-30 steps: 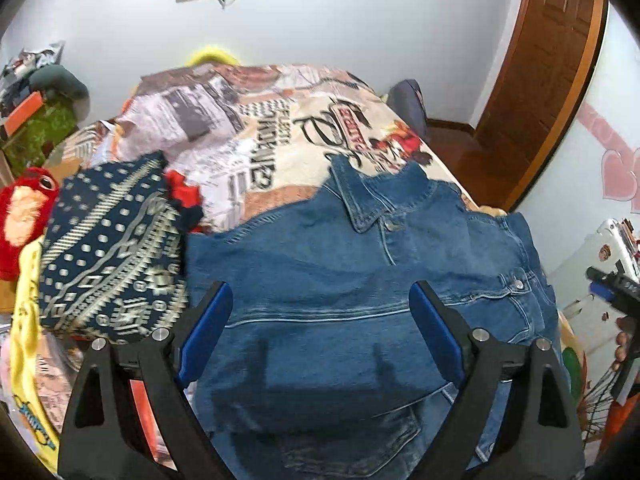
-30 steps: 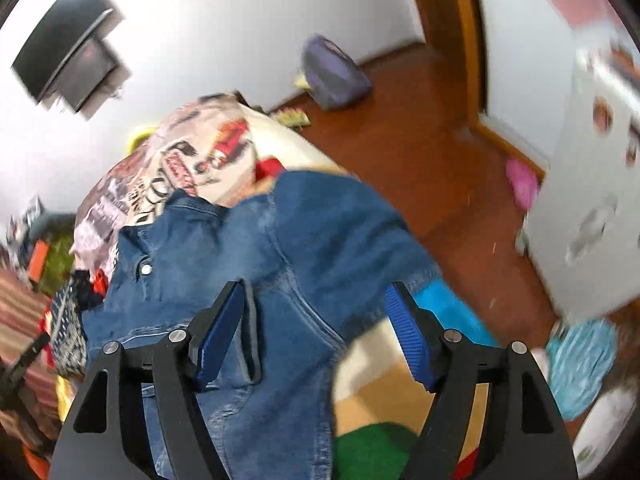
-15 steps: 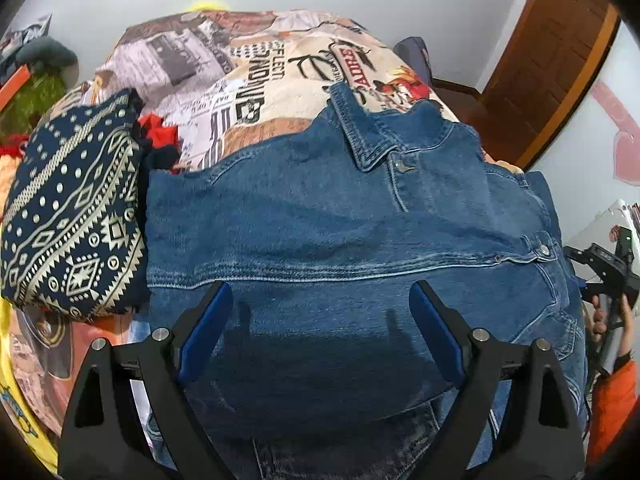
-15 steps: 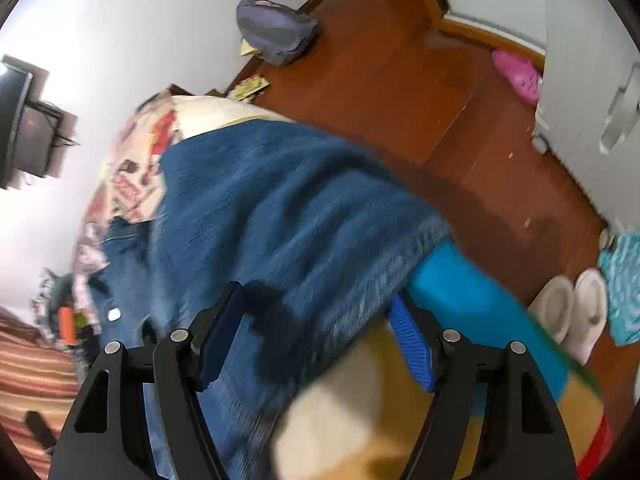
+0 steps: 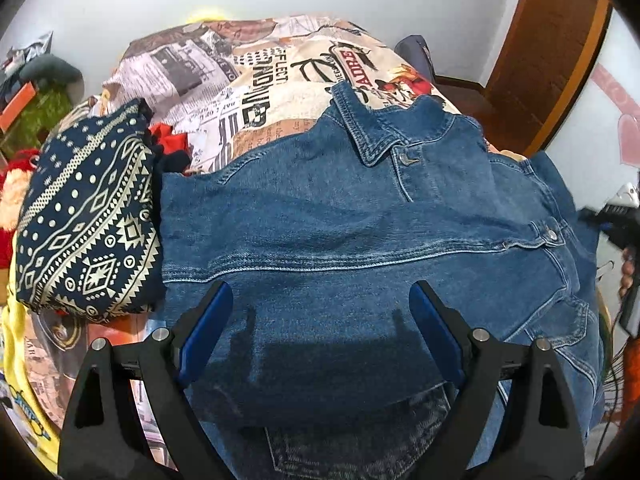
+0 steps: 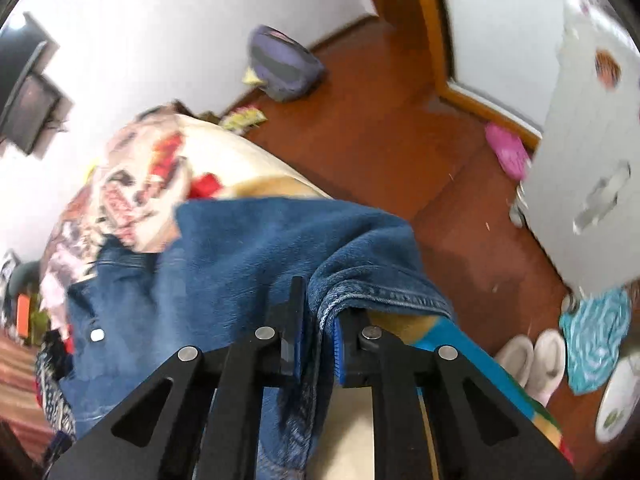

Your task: Fold large clothes

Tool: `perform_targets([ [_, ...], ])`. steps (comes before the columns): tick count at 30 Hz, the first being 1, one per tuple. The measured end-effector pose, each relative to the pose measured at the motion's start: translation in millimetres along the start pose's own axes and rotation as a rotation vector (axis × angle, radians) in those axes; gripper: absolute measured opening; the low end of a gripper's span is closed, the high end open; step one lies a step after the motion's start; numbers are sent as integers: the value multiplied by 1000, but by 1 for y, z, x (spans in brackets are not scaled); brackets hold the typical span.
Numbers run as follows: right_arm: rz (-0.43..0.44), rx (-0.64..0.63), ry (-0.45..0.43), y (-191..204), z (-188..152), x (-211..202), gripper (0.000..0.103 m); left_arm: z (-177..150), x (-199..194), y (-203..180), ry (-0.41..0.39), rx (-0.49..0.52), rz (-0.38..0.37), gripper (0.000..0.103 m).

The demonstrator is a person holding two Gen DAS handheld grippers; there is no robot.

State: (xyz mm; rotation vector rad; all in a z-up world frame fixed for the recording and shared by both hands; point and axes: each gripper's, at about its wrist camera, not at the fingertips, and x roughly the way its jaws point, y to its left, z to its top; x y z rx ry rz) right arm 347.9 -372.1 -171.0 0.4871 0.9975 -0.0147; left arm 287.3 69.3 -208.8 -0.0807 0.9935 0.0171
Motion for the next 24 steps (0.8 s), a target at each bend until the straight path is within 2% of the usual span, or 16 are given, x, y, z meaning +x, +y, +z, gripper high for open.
perform_targets([
  [3, 48, -103, -63, 30, 0, -32, 10, 0, -6, -5, -19, 24, 11, 90],
  [7, 120, -360, -126, 86, -26, -69, 9, -1, -15, -10, -38, 40, 6, 90],
  [11, 162, -551, -61, 123, -69, -68, 9, -5, -21, -14, -50, 49, 5, 90],
  [14, 144, -603, 39, 128, -99, -45, 10, -10, -25, -15, -54, 57, 15, 90],
  [18, 111, -589, 192, 120, -125, -9, 13, -16, -27, -13, -44, 55, 7, 90],
  [21, 72, -579, 214, 120, -128, -7, 15, -18, -28, -12, -44, 54, 6, 90],
  [24, 121, -543, 224, 115, -122, -23, 28, -19, -29, -11, -43, 57, 10, 90],
])
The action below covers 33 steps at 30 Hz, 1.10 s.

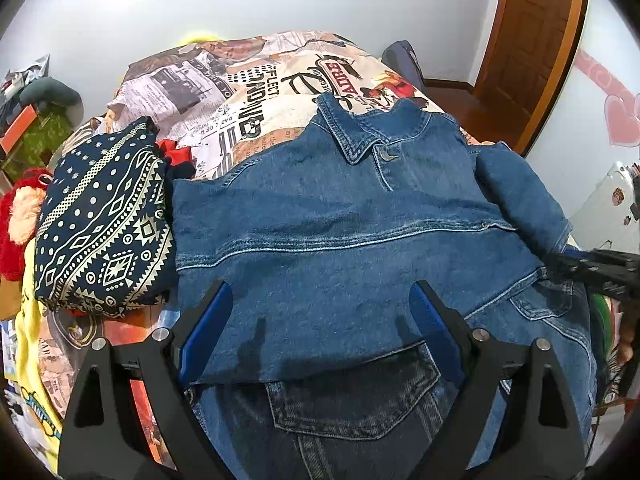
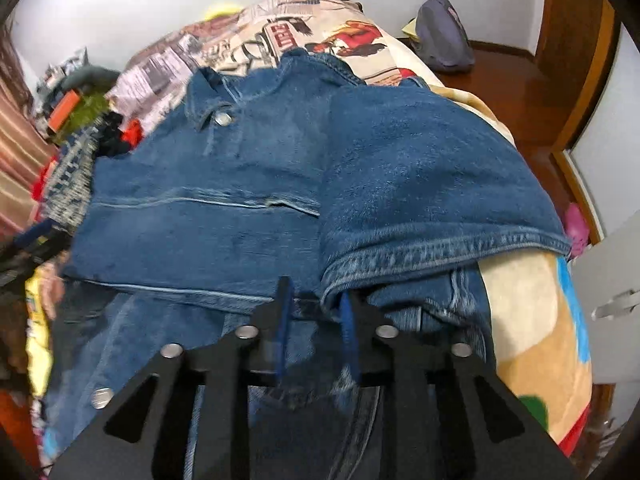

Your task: Fold large clothes

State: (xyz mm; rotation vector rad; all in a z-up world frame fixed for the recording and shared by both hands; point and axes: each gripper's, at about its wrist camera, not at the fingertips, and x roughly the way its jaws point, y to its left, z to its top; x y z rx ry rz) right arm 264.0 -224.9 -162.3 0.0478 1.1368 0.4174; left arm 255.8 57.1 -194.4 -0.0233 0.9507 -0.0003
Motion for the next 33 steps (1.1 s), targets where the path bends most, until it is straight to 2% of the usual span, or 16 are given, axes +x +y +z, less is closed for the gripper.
perform_targets([
  [4, 20, 49, -74, -10, -2, -30, 44, 0, -2, -1, -9, 1, -1, 90],
  [6, 9, 89, -116, -16, 3, -39, 47, 0, -3, -2, -15, 4, -1, 90],
  [10, 12, 229, -152, -48, 8, -42, 47, 0, -4, -6, -19, 11, -7, 90],
  [13, 29, 385, -118, -80, 9, -25, 47, 0, -3, -8, -18, 12, -11, 90],
  [16, 27, 479, -84, -102, 6, -6, 47, 1, 0, -6, -9, 2, -20, 90],
  [21, 23, 588, -67, -132, 4, 18, 47, 1, 9, -1, 12, -14, -19, 90],
  [24, -18, 627, -76, -145, 10, 28, 47, 1, 14, 0, 23, -24, -18, 90],
  [26, -26, 655, -93, -150, 15, 33, 43, 1, 15, 1, 24, -26, -15, 90],
  [28, -69, 637, -91, -147, 22, 34, 34, 1, 15, 2, 22, -29, -10, 90],
  [29, -85, 619, -86, -146, 25, 33, 32, 0, 15, 3, 21, -29, -10, 90],
  [31, -108, 539, -84, -133, 34, 29, 15, 0, 15, 4, 19, -31, -11, 90],
  [33, -150, 466, -104, -120, 43, 19, 13, 0, 15, 6, 18, -32, -12, 90],
])
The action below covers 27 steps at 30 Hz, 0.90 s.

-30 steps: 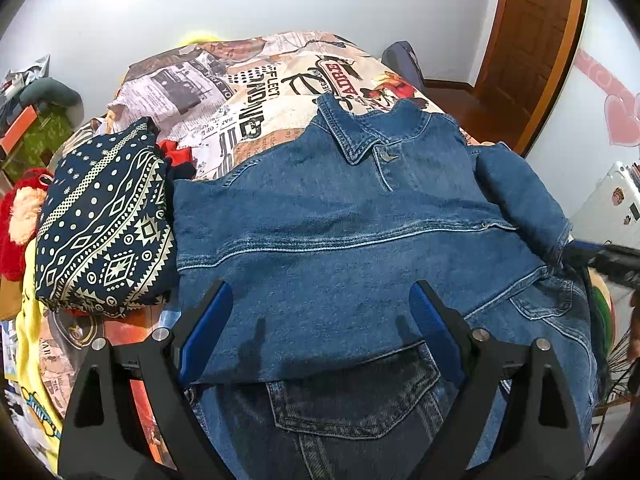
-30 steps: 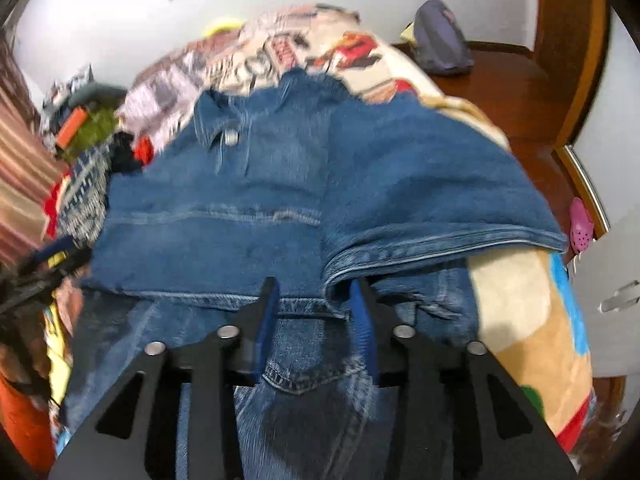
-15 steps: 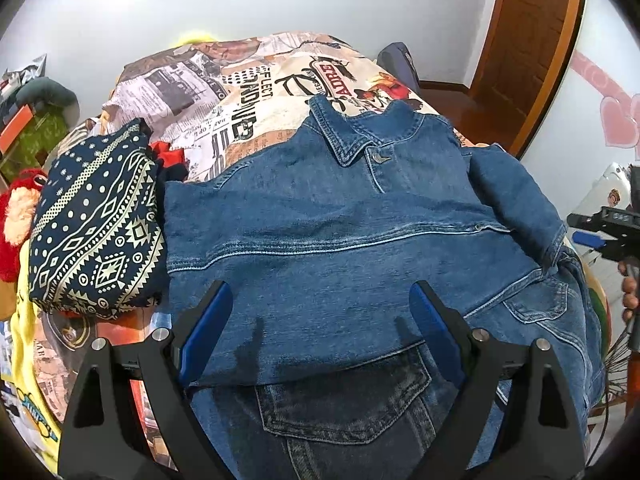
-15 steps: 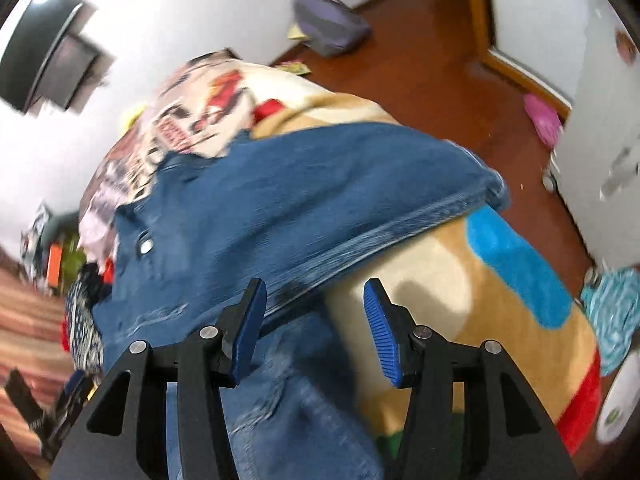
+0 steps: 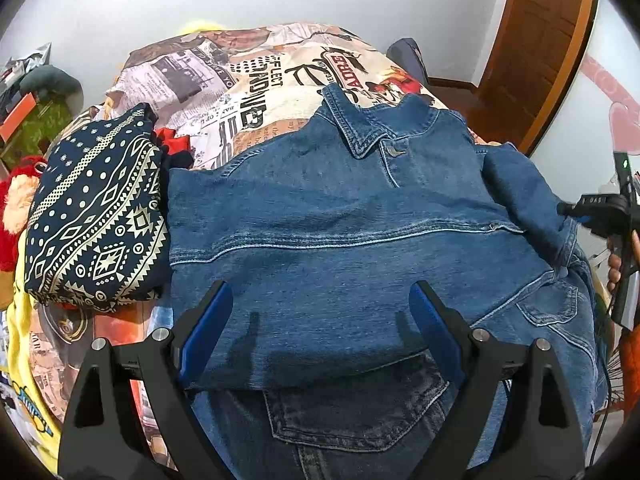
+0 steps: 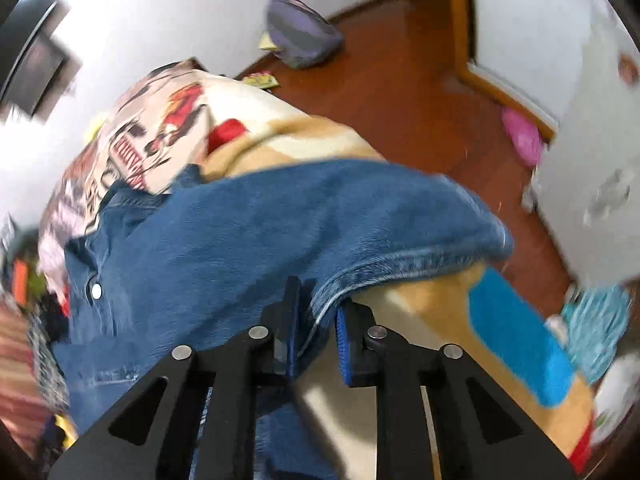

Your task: Fold large clothes

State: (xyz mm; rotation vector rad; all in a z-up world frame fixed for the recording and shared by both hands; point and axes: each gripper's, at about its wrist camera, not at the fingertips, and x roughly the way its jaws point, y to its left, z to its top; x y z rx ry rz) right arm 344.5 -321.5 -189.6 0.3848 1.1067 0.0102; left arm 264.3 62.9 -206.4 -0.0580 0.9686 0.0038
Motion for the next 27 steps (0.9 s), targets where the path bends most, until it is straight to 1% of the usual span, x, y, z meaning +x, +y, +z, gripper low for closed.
perform_targets([
  [2, -19, -71, -53, 16, 3, -16, 12, 0, -1, 0, -1, -1, 2, 90],
  [6, 52, -171, -156, 52, 8, -59, 10, 1, -8, 3, -21, 1, 2, 90],
  [7, 81, -207, -191, 68, 9, -76, 10, 1, -11, 4, -29, 2, 2, 90],
  [9, 135, -254, -226, 92, 9, -95, 10, 1, -17, 5, -45, 5, 5, 90],
  [10, 176, -288, -242, 109, 7, -109, 10, 1, -20, 6, -52, 7, 6, 90],
  [12, 237, -338, -252, 133, 3, -121, 10, 1, -27, 7, -68, 9, 8, 90],
  [14, 299, -410, -239, 164, -7, -129, 10, 1, -33, 10, -82, 5, 5, 90],
  [16, 327, -497, -214, 197, -22, -129, 10, -1, -38, 12, -92, 0, 2, 90],
  [19, 329, -609, -157, 233, -50, -112, 10, -4, -43, 19, -100, -12, 2, 90],
  [20, 327, -641, -118, 241, -62, -99, 10, -5, -44, 22, -101, -17, 1, 90],
  [22, 291, -703, -25, 254, -85, -72, 9, -9, -45, 27, -97, -30, 0, 90],
  [26, 239, -768, 200, 258, -131, -10, 10, -17, -46, 38, -80, -52, -4, 90],
  [27, 213, -777, 226, 258, -140, -1, 10, -20, -46, 41, -77, -55, -3, 90],
])
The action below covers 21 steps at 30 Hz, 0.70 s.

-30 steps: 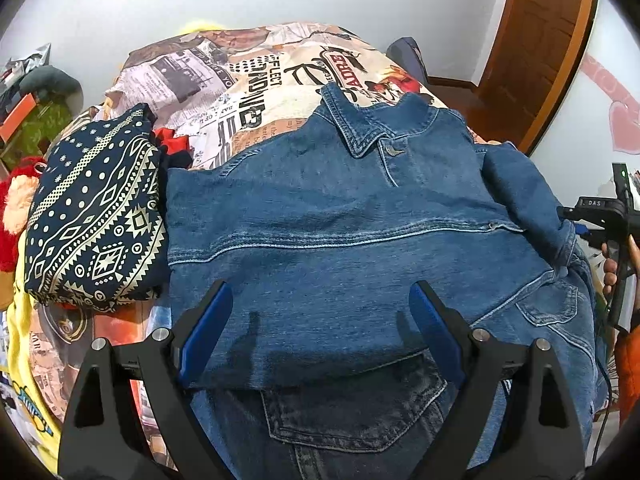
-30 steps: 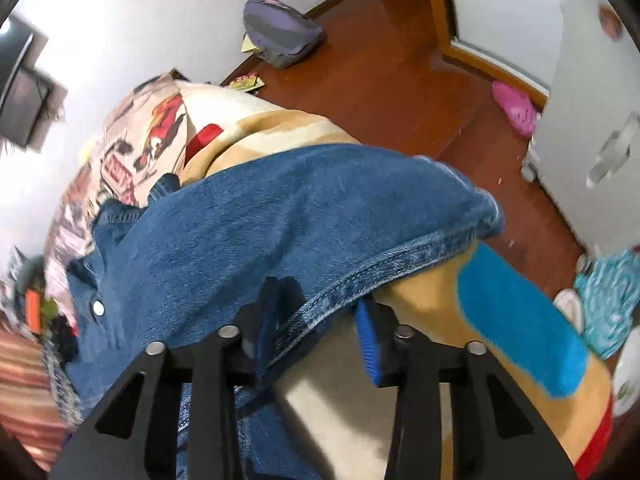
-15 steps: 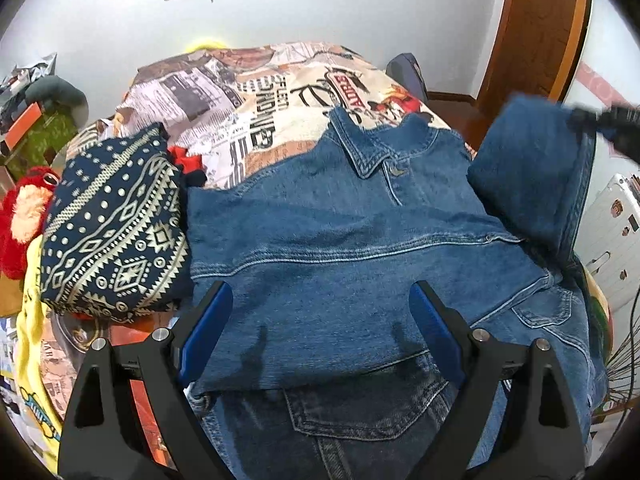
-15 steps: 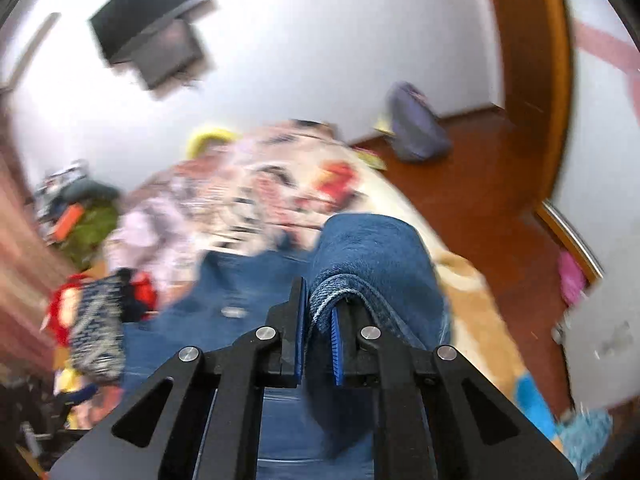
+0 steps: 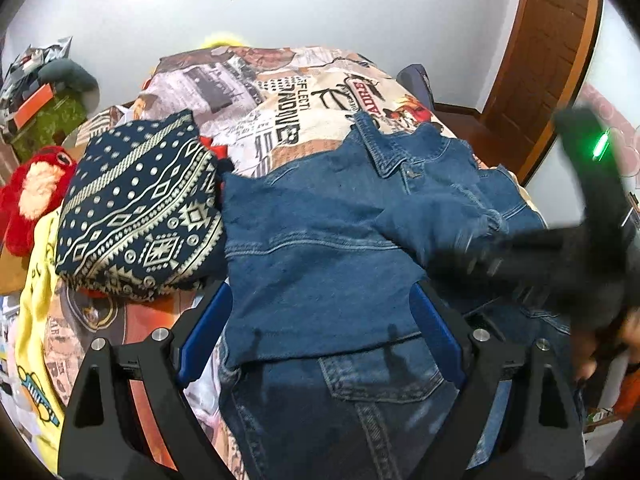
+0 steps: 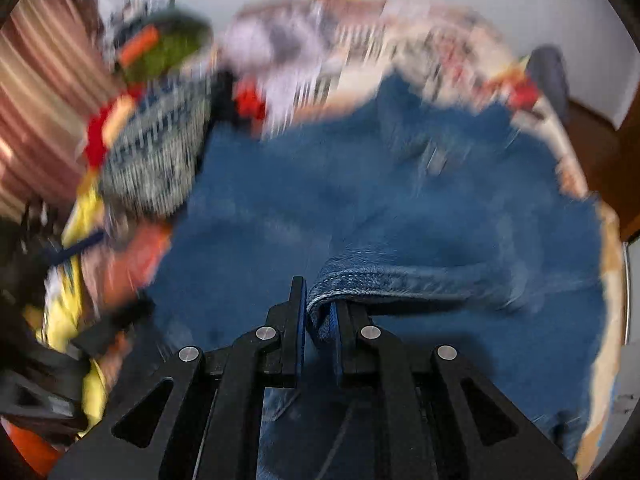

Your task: Fold large clothes

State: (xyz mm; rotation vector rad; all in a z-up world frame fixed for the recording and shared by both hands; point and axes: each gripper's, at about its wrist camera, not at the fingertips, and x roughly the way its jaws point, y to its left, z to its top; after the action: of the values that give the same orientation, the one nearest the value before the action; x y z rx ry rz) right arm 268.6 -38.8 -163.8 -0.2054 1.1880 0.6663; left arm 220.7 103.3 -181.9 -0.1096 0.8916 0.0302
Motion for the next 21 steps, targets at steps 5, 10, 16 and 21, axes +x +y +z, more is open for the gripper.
perform_targets([
  [5, -33, -49, 71, 7, -12, 8, 11, -6, 2, 6, 19, -9, 4, 90],
  [10, 22, -3, 44, -4, -13, -22, 13, 0, 3, -2, 18, 11, 2, 90],
  [16, 4, 57, -95, -26, -23, -67, 21, 19, 0, -35, -11, 113, 3, 90],
  [21, -58, 114, -195, -60, -29, -105, 24, 33, 11, -73, -9, 214, -7, 92],
])
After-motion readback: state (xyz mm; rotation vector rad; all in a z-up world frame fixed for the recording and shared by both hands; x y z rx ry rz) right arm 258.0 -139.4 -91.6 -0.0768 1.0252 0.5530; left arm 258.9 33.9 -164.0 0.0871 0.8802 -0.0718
